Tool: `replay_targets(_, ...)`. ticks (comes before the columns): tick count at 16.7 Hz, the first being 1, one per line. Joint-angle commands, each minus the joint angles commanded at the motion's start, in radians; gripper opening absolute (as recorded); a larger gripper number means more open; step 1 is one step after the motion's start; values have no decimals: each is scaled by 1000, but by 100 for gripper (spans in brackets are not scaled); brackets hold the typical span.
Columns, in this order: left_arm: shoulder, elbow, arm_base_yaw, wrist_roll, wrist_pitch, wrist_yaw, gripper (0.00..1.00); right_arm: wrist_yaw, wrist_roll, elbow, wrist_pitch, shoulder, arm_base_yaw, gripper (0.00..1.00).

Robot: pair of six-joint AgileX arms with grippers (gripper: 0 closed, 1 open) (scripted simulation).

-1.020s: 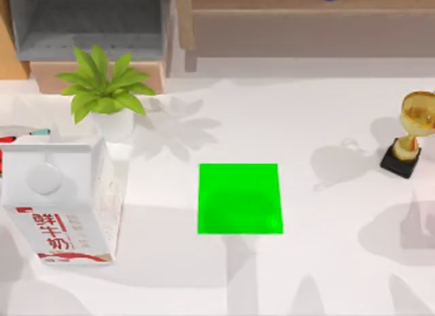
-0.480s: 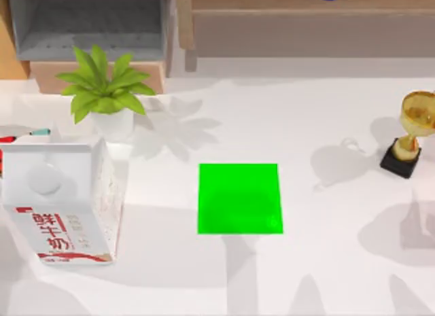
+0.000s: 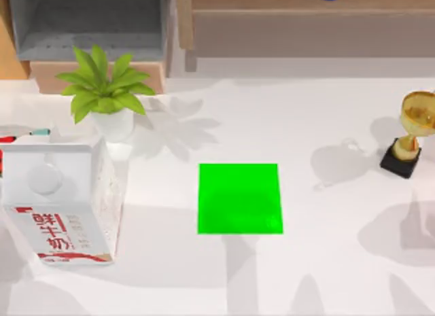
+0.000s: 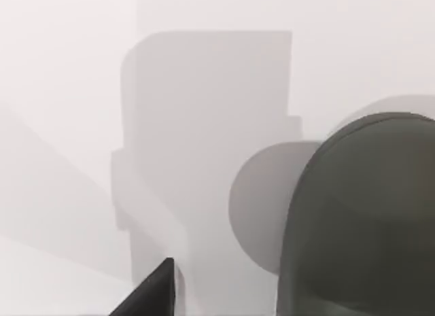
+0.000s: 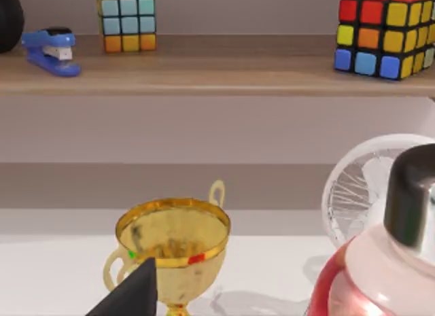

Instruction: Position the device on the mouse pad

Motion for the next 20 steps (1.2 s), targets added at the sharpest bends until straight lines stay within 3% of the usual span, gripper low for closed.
replay_targets(7, -58, 36, 1, 3, -65, -15, 0, 0, 0, 0, 0, 0, 0, 100)
replay_targets(15, -187, 247, -2, -2, -428, -16, 0, 0, 0, 0, 0, 0, 0, 100)
replay_targets(20, -218, 283, -4, -2, -475, -16, 0, 0, 0, 0, 0, 0, 0, 100)
